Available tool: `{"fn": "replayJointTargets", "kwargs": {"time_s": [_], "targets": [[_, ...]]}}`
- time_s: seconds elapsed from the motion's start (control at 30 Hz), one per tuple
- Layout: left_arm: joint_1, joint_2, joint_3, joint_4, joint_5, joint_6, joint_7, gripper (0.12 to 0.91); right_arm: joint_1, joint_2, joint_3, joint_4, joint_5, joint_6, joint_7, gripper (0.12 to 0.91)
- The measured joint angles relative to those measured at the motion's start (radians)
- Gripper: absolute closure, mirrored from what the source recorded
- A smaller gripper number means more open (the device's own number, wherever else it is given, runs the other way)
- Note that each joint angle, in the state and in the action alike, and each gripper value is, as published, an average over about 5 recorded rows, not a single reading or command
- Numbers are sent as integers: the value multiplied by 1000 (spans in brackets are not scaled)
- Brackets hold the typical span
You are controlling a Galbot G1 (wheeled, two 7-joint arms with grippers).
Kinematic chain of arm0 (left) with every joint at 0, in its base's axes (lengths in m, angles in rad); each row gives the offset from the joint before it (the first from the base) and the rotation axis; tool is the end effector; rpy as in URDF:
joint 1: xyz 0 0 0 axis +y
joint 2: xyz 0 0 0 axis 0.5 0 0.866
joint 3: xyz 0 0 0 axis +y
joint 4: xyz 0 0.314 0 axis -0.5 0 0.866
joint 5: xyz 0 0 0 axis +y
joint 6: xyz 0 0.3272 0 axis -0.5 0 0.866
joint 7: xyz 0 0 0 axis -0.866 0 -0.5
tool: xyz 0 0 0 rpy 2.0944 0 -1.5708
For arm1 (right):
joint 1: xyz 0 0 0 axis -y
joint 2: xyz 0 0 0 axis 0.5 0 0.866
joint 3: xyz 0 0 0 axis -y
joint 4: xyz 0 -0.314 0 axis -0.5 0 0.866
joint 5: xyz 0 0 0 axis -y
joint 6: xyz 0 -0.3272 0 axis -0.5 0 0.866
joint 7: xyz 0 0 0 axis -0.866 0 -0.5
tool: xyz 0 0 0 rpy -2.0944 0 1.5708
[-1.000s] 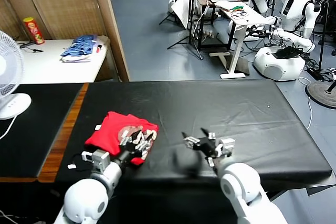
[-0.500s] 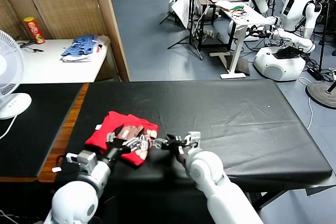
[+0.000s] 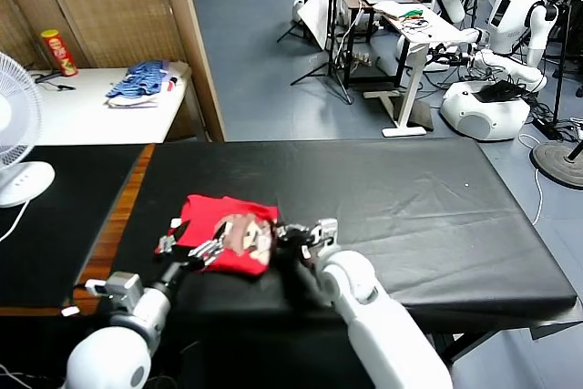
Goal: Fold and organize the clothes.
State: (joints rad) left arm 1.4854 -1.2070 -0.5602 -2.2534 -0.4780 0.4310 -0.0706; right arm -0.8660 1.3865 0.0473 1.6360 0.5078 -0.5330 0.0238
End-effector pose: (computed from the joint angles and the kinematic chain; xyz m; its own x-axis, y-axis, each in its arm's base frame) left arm 0.1885 0.0470 -0.1957 -0.9591 0.1801 0.2186 0.1599 0.9813 -0.1068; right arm 0.3422 0.0935 -0.2577 -0.7657 -0.5253 0.3713 -0.4645 0.8508 0.2458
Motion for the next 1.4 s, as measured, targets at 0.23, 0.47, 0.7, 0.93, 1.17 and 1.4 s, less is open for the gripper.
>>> {"fn": "replayJointTargets", "kwargs": {"time_s": [0.23, 0.47, 0.7, 0.93, 1.17, 1.4], "targets": [[19, 12, -14, 45, 25, -146, 2, 232, -14, -99, 13, 18, -371, 179, -165, 757], [24, 26, -22, 106, 71, -303, 29, 232, -144, -218, 47, 124, -471, 375, -114, 390], [48, 50, -18, 100, 50, -304, -28, 232, -376, -259, 137, 309, -449, 450, 14, 230], [132, 113, -27, 45, 37, -307, -67, 232, -669, -249, 244, 526, -365, 427, 115, 227], [298, 132, -72, -31, 22, -296, -79, 232, -923, -244, 341, 699, -335, 397, 200, 227], [442, 114, -131, -126, -22, -186, -123, 232, -1091, -244, 429, 805, -270, 283, 252, 227]]}}
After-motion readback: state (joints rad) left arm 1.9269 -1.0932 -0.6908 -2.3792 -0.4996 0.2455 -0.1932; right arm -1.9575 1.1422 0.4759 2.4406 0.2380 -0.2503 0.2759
